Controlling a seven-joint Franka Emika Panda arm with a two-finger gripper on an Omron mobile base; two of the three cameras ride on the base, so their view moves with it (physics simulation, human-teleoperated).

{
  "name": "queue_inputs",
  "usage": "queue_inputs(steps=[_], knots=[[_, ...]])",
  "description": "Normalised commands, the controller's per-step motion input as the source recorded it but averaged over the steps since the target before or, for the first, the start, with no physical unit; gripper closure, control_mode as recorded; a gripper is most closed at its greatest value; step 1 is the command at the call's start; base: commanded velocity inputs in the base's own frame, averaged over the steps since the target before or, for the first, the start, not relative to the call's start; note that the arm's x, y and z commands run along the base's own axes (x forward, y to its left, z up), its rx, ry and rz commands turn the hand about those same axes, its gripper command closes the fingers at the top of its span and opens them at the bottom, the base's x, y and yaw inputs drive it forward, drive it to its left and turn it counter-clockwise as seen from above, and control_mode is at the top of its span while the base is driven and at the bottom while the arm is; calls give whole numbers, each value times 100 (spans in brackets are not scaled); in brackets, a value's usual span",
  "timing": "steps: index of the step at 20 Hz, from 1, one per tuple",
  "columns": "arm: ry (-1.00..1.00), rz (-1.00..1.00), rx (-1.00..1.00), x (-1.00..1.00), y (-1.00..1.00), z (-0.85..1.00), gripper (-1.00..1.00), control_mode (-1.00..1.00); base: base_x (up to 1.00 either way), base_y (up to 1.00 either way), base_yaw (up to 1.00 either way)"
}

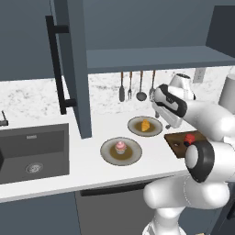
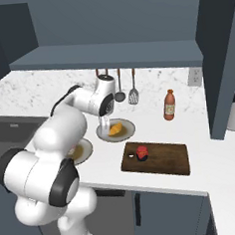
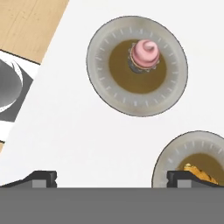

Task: From the different types of pastries on the counter, select a croissant and place it on the cutting board. Then retrieve a jar of jam from the cabinet and place it alongside the croissant on the cutting board.

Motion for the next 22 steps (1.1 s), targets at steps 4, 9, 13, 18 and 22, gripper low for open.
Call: queue_inputs(steps=[4,9,13,18,22], knots=[[1,1,0,8,0,0,-100,-100,0,0,0],[0,0,-1,12,0,-2,-100,-100,0,0,0],[0,0,-4,30,0,-15,-100,-100,0,0,0],[0,1,-5,28,0,-14,-100,-100,0,0,0],[0,2,-6,31,0,-11,-100,-100,0,0,0]])
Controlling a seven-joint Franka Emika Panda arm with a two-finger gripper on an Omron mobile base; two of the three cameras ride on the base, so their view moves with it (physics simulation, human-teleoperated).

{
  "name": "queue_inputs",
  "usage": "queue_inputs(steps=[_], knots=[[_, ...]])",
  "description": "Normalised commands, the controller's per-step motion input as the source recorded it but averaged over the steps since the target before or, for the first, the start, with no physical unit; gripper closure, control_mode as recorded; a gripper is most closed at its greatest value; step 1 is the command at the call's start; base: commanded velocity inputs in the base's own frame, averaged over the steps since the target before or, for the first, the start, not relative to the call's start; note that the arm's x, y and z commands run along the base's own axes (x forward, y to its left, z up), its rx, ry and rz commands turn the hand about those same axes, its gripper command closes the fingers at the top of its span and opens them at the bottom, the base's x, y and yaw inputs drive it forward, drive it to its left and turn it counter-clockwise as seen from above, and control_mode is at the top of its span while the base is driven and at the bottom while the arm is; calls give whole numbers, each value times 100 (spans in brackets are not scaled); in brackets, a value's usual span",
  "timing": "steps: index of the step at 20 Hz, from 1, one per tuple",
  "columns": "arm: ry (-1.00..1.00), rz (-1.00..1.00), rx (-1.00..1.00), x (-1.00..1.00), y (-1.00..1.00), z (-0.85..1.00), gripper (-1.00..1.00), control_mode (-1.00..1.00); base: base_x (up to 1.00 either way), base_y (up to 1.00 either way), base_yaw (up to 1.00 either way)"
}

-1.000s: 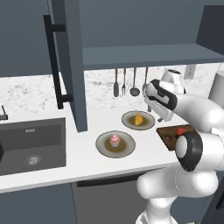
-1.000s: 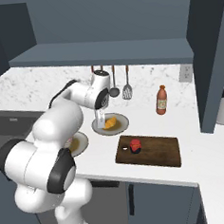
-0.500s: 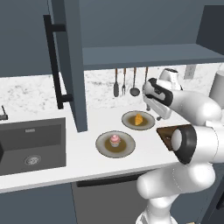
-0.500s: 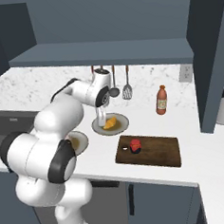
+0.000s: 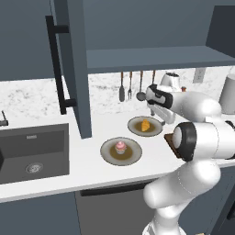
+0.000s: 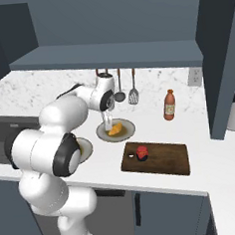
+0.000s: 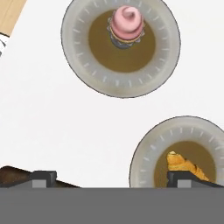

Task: From the different types of pastries on the counter, select a croissant and place it on the cutting board. Then retrieve a jar of jam from the cabinet and place it alongside the croissant on the cutting board.

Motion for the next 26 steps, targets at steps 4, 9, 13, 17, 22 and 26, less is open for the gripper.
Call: queue_inputs(steps=[4,9,13,17,22,26], knots=[[0,2,-6,38,0,-14,-100,-100,0,0,0],[-1,4,-5,32,0,-18,-100,-100,0,0,0],[-2,8,-3,28,0,-16,-100,-100,0,0,0],[-2,12,-2,28,-12,-15,-100,-100,0,0,0],[-1,11,0,30,-14,-17,-100,-100,0,0,0],[0,0,0,16,0,-14,-100,-100,0,0,0]])
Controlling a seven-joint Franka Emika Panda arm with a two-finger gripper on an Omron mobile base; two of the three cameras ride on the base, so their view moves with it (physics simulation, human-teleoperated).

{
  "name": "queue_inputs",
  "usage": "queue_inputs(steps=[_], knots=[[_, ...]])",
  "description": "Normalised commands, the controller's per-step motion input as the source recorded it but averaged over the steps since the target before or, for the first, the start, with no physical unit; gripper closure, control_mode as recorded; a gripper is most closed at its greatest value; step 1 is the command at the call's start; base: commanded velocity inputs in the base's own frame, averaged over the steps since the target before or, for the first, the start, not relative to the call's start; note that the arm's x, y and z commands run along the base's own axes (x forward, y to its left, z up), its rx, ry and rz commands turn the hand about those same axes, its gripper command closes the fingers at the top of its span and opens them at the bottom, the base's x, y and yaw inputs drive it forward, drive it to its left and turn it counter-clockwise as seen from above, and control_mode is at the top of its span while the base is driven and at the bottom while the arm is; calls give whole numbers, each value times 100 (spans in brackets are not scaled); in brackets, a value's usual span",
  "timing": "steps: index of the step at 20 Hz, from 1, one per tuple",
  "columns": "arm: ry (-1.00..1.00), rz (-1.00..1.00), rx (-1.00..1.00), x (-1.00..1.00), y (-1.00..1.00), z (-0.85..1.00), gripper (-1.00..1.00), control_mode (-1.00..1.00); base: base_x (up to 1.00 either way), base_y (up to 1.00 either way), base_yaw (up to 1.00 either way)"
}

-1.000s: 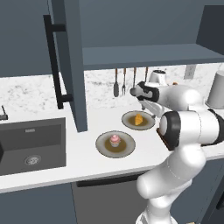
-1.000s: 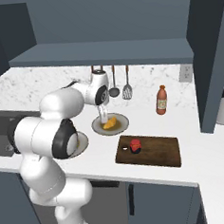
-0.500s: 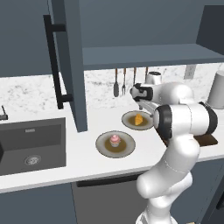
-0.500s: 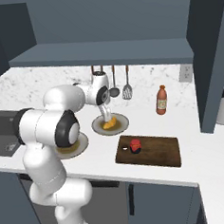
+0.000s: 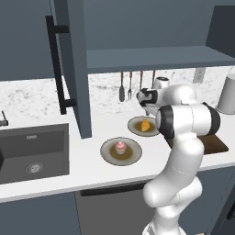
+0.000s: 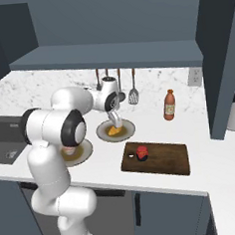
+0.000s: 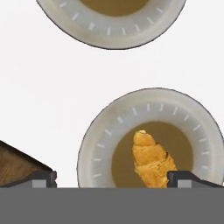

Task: From the different types of pastries on the counter, select a croissant and place it on the cutting board. Then retrieve a jar of jam from the cabinet and place it alongside the croissant on the cutting board.

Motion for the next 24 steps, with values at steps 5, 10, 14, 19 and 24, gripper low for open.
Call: queue_inputs(steps=[5,10,14,19,24], knots=[[0,-5,0,13,0,-13,-100,-100,0,0,0],[0,-5,-2,29,0,-3,-100,-100,0,0,0],[0,-2,0,61,0,-5,-100,-100,0,0,0],[0,0,0,50,0,-13,-100,-100,0,0,0],[0,0,0,13,0,-15,-100,-100,0,0,0]])
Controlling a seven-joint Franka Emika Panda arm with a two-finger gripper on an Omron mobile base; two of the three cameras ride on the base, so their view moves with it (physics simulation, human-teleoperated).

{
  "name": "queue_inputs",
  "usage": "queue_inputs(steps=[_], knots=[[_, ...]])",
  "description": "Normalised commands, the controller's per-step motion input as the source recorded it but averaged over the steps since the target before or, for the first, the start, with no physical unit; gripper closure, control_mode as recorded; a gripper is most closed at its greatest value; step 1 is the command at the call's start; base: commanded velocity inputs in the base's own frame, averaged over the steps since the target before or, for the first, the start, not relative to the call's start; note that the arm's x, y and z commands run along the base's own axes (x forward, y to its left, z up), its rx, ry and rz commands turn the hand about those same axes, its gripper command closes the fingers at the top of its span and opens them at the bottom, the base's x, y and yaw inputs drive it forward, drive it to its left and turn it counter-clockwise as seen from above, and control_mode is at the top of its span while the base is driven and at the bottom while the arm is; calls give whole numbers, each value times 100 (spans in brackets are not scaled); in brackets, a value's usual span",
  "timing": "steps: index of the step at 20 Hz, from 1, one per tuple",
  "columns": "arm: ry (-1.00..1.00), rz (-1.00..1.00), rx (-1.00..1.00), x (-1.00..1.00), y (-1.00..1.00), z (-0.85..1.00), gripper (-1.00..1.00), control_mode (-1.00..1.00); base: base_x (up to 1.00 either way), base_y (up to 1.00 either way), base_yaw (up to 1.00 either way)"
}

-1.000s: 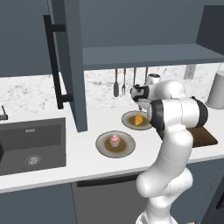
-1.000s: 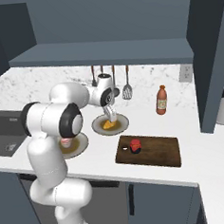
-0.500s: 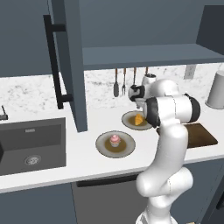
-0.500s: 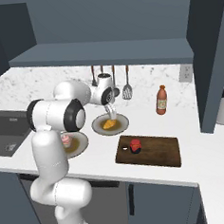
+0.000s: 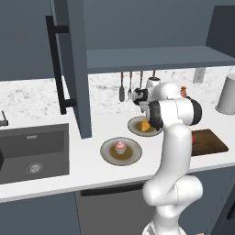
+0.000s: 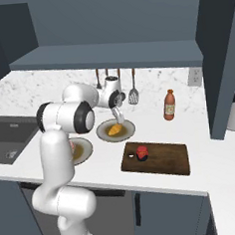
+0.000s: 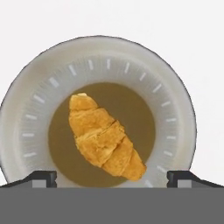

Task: From the different types of pastries on the counter, select a croissant and place it on the cutting board. Then retrieve a jar of jam from the cabinet and place it alongside the croissant on the cutting board.

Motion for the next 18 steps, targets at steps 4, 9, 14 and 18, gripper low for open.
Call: queue_inputs(steps=[4,9,14,18], knots=[[0,0,0,2,0,-24,-100,-100,0,0,0],[0,2,0,14,0,-23,-100,-100,0,0,0],[0,6,0,21,0,-17,-100,-100,0,0,0],[0,10,0,22,0,-14,-100,-100,0,0,0]])
